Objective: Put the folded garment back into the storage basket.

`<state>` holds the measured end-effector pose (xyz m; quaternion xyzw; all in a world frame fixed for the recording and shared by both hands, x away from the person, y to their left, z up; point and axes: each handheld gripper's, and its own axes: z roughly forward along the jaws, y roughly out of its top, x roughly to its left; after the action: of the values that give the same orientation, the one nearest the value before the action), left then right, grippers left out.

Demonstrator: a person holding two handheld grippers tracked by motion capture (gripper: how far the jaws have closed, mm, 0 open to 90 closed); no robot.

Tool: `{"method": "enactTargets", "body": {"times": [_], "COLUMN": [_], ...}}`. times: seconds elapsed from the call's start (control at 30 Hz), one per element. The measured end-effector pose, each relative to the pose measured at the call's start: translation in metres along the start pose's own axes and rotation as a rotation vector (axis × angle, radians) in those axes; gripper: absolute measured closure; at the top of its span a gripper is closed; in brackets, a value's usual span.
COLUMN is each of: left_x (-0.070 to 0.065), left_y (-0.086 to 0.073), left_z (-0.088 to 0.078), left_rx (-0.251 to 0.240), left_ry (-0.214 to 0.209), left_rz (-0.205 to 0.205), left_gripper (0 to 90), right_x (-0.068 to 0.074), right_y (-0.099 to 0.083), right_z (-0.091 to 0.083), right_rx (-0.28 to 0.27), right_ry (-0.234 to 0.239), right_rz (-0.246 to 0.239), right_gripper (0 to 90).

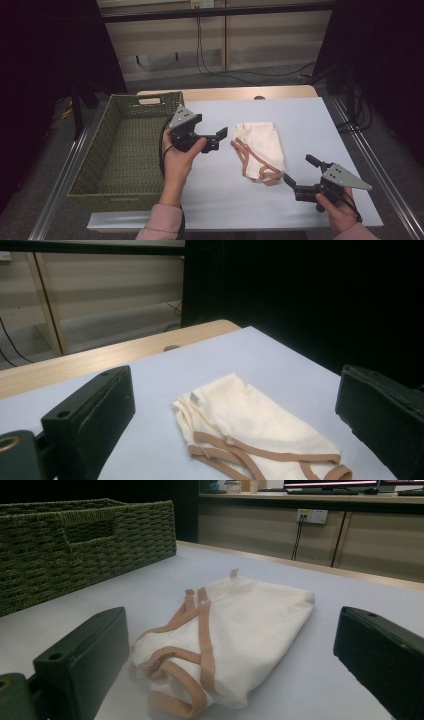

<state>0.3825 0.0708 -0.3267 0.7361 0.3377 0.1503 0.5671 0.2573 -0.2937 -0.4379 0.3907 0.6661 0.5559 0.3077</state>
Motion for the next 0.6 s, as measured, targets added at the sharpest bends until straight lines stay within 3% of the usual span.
{"method": "enactTargets", "body": {"times": [0.47,0.6], "left_x": [-0.002,-0.003], "left_y": [-0.006,-0.009], "left_z": [0.023,0.028], "left_rx": [0.051,0.056], "left_ry": [-0.007,-0.006], "left_rz": [0.005,-0.012], "left_gripper": [2.6,2.6], "right_x": [0.000,0.001], "right_y": [0.000,0.000], "right_z": [0.001,0.001], "right_rx": [-0.002,0.000], "right_ry": [0.008,0.009], "right_rz": [-0.005,-0.004], "right_gripper": [1.0,1.0]}}
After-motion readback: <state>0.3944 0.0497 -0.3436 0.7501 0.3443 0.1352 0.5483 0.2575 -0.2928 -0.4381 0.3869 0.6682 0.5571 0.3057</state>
